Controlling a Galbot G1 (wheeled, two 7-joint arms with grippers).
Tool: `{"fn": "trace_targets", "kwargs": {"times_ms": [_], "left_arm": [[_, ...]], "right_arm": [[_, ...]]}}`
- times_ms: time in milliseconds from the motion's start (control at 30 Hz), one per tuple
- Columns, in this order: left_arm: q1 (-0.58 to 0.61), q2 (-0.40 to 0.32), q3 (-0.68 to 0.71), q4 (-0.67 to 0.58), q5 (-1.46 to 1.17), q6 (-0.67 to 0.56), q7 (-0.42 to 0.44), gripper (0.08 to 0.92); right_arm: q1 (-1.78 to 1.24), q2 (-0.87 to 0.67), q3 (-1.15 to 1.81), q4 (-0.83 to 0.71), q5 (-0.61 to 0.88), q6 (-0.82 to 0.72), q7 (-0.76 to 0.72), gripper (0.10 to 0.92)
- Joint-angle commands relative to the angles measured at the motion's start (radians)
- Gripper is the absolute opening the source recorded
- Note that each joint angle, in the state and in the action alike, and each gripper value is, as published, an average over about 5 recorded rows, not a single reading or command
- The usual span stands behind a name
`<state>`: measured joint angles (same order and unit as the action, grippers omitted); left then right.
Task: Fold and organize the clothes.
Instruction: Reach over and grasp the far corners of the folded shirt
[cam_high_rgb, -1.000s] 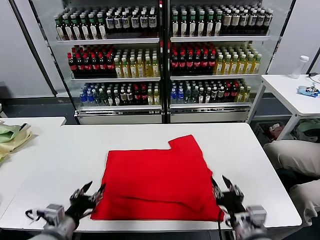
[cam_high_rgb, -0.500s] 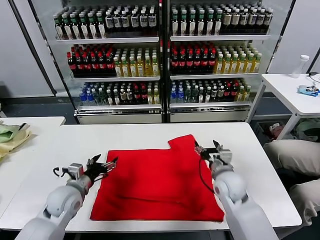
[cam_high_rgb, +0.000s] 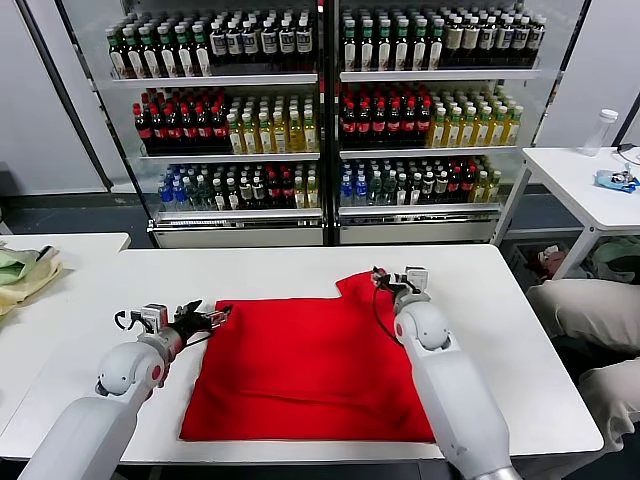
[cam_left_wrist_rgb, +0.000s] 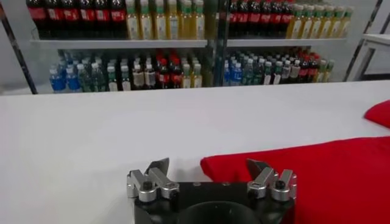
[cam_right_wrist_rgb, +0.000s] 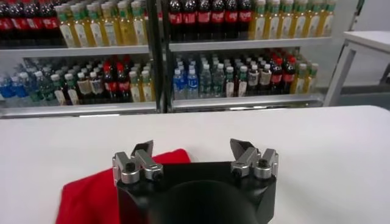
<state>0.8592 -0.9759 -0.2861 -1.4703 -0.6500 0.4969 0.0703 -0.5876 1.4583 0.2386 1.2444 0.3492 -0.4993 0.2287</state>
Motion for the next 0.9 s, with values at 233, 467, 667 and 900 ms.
{"fn": "trace_targets", "kwargs": {"times_ms": [233, 467, 667, 900], "left_arm": [[-0.045, 0.000, -0.004, 0.073, 0.025, 0.008, 0.056, 0.823], [-0.031, -0.002, -0.009, 0.061, 0.034, 0.009, 0.064, 0.823], [-0.030, -0.005, -0.009, 0.065, 0.031, 0.003, 0.075, 0.740], [-0.017, -0.008, -0.006, 0.057, 0.046, 0.010, 0.080, 0.533]], "right_arm": [[0.075, 0.054, -0.013, -0.179, -0.018, 0.031, 0.013, 0.823], [0.075, 0.063, -0.013, -0.204, -0.008, 0.014, 0.045, 0.814], [0.077, 0.060, -0.008, -0.217, -0.001, 0.024, 0.037, 0.673], [0.064, 0.063, -0.010, -0.177, 0.012, 0.013, 0.045, 0.474]]}}
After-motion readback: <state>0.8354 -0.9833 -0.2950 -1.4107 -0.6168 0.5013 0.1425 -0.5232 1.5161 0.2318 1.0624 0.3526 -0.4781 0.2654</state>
